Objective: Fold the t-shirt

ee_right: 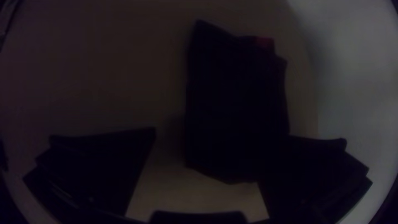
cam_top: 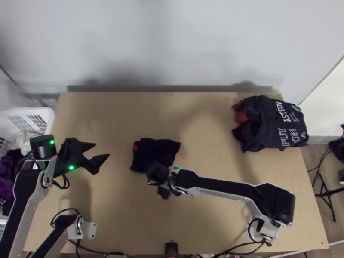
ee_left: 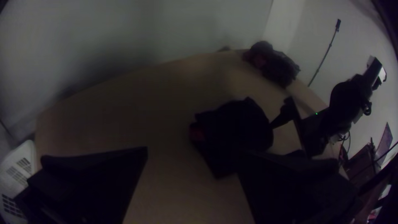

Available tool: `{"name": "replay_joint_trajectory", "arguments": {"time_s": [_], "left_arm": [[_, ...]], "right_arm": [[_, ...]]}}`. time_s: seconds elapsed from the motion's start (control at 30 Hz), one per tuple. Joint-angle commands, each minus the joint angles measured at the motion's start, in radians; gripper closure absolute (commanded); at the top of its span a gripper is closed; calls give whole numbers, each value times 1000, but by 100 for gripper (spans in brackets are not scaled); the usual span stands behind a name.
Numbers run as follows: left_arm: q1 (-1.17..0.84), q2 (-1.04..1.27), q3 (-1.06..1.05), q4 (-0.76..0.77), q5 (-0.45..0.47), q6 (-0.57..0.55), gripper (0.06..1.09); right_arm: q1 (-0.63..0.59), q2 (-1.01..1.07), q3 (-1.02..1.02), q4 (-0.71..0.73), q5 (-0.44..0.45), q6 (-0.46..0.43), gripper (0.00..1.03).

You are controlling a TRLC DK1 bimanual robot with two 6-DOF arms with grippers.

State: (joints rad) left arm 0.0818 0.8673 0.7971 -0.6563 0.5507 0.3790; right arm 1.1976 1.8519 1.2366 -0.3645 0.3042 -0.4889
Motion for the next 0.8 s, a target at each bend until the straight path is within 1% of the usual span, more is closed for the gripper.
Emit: {"name": "replay_joint_trajectory", "arguments": {"time_s": [0.0, 0.33, 0.57, 0.77], "left_arm": [[24, -1, -2, 7, 15, 12, 11], [45, 1, -18, 9, 28, 34, 11], [75, 9, -16, 11, 41, 55, 11], [76, 12, -18, 12, 41, 57, 11]], "right_arm": [[7, 15, -17, 65, 52, -50, 9], [0, 58, -29, 124, 84, -85, 9], [-10, 81, -35, 190, 122, -154, 9], [-33, 101, -32, 219, 133, -197, 9]]}}
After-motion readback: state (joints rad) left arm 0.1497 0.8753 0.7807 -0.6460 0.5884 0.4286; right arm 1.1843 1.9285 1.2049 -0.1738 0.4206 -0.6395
